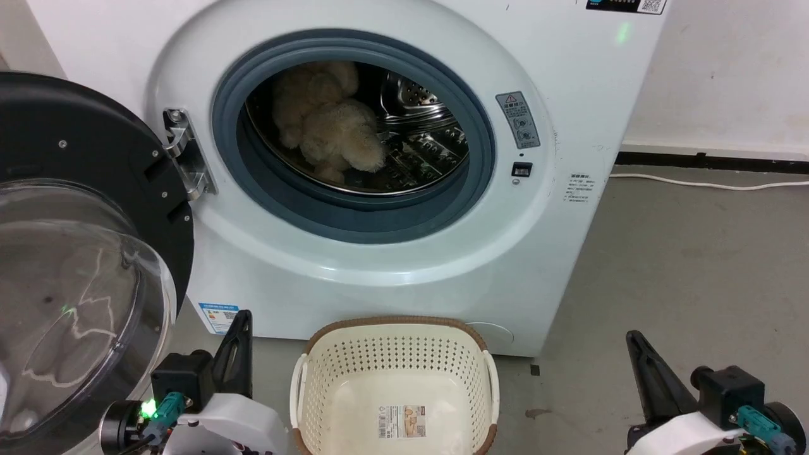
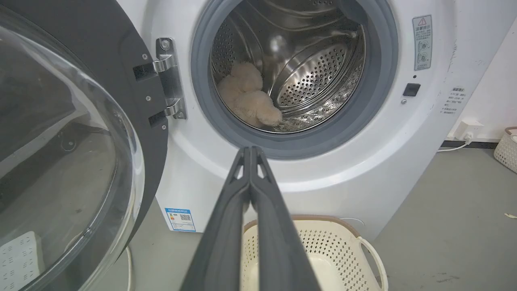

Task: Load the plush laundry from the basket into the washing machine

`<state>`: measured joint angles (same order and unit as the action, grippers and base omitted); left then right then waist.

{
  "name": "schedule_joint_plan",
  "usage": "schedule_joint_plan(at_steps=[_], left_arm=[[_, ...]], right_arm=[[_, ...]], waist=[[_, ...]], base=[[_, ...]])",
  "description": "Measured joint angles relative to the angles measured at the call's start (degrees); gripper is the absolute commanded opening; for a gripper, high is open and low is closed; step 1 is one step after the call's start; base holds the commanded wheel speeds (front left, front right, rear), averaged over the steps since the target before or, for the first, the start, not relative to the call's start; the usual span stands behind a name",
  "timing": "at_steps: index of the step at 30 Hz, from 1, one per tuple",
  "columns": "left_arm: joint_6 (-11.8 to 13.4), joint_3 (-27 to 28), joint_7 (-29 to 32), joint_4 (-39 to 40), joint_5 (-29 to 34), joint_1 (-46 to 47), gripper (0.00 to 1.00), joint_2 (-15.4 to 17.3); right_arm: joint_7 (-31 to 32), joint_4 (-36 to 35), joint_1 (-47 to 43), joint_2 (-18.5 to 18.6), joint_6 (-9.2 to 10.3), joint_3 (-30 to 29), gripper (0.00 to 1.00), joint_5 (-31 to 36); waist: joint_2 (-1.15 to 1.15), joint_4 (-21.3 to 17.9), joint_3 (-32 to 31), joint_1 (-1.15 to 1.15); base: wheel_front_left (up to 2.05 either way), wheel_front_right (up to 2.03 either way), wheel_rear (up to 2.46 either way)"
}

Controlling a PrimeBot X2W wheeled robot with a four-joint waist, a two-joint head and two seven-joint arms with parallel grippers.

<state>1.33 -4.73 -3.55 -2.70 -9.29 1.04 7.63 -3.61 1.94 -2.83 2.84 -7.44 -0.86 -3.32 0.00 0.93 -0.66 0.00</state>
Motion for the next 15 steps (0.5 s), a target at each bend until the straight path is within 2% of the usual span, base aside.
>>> schedule_joint_plan(at_steps=[15], left_arm=[[-0.51, 2.07, 1.58, 1.16, 4.15, -0.19, 0.00, -2.04]], right_arm=[[1.53, -0.76, 1.11, 0.00, 0.00, 0.35, 0.00, 1.44]], waist=[[0.00, -0.45, 0.32, 0.00]], base=[[0.00, 0.00, 0.00]])
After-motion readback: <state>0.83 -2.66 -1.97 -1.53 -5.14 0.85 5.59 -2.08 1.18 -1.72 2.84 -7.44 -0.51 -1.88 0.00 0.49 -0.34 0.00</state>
